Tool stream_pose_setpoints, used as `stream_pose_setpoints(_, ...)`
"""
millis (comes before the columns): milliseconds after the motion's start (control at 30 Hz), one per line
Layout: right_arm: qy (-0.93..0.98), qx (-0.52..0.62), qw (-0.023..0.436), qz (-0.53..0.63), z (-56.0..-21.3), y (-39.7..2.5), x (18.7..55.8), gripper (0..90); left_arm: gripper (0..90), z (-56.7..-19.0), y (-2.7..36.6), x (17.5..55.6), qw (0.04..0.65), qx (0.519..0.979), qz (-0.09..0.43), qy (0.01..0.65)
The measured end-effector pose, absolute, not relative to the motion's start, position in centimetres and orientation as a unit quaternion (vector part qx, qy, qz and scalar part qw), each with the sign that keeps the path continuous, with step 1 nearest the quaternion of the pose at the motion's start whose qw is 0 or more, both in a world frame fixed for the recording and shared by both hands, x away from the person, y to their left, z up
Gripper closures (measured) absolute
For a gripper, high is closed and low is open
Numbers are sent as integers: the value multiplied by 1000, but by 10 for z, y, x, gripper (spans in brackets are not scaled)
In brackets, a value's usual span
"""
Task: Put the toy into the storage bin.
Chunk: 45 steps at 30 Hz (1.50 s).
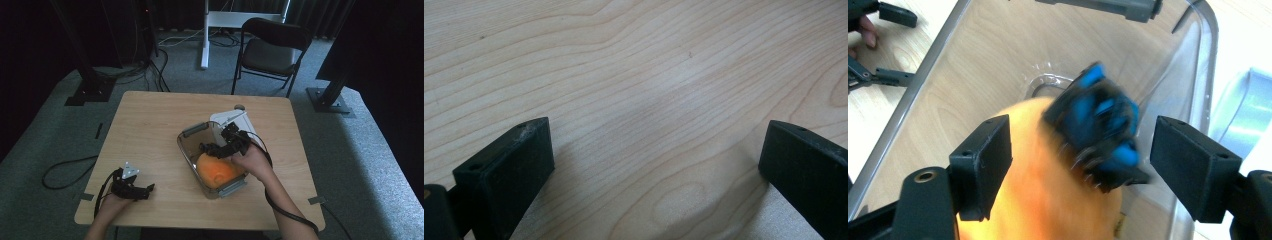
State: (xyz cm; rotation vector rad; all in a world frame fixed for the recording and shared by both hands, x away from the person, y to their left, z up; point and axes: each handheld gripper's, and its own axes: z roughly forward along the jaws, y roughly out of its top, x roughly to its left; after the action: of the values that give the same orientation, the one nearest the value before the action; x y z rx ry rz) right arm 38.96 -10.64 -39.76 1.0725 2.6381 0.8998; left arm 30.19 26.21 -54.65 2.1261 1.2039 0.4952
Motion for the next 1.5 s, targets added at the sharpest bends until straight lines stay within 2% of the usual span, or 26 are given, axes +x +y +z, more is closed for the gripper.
stream_pose_setpoints(333, 866, 377, 86, 316, -393, -126, 390, 205, 16, -547, 262, 302, 319, 808, 188, 458)
stream_pose_setpoints(433, 861, 387, 78, 322, -394, -135, 391, 135, 16, -546, 262, 302, 319, 808, 188, 458)
stream_pose_setpoints(633, 848, 399, 109, 331, -397, -149, 393, 134, 16, -546, 262, 302, 318, 809, 188, 458)
stream_pose_setpoints(733, 843, 404, 91, 344, -400, -159, 398, 139, 16, -546, 262, 302, 318, 809, 188, 458)
stream_pose_setpoints(1267, 818, 444, 130, 342, -413, -193, 404, 137, 16, -546, 262, 302, 318, 809, 188, 458)
stream_pose_setpoints(1500, 812, 464, 118, 333, -432, -207, 412, 133, 16, -546, 262, 302, 318, 809, 188, 458)
